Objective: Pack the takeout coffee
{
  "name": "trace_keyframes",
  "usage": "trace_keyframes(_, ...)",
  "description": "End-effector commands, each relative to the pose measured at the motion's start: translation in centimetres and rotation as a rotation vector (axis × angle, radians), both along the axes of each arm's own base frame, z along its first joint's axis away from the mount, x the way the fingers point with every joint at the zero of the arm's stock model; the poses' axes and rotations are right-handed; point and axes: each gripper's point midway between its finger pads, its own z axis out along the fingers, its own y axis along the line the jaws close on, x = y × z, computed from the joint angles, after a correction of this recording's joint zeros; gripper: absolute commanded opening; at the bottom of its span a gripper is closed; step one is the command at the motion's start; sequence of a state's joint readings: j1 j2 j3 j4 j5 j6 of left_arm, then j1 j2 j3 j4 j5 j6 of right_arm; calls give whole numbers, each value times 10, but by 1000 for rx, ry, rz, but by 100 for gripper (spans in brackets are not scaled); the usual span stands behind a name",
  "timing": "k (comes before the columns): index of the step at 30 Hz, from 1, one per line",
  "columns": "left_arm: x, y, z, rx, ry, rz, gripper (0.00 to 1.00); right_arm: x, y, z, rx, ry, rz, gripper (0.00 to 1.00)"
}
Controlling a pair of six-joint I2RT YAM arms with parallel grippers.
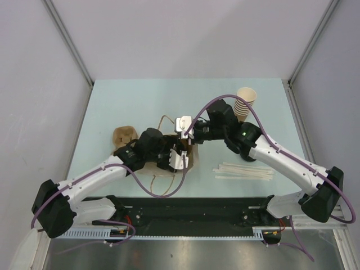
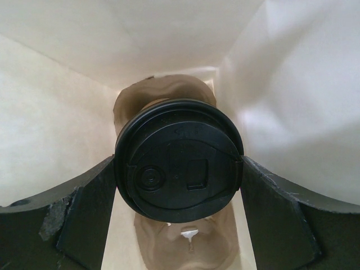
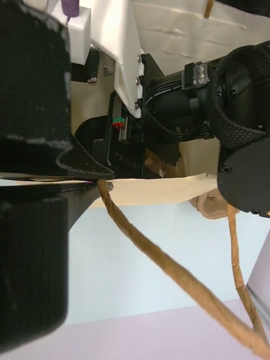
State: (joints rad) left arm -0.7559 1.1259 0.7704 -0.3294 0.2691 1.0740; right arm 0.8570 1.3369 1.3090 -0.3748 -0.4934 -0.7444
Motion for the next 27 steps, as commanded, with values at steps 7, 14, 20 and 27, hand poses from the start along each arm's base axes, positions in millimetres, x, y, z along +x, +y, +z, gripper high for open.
trace_keyframes(7,18,-4,-9,-5,-63,49,38,-12,8,14,33,-44,55,0)
trace_keyframes(14,19,-4,-21,28,-20,62,38,-11,11,7,31,9,45,0)
trace_keyframes(20,18,-3,-28,50,46,73,38,0,9,4,45,53,17,0)
trace_keyframes(27,32,-6,-25,50,159,110,37,21,4,2,73,83,-21,0)
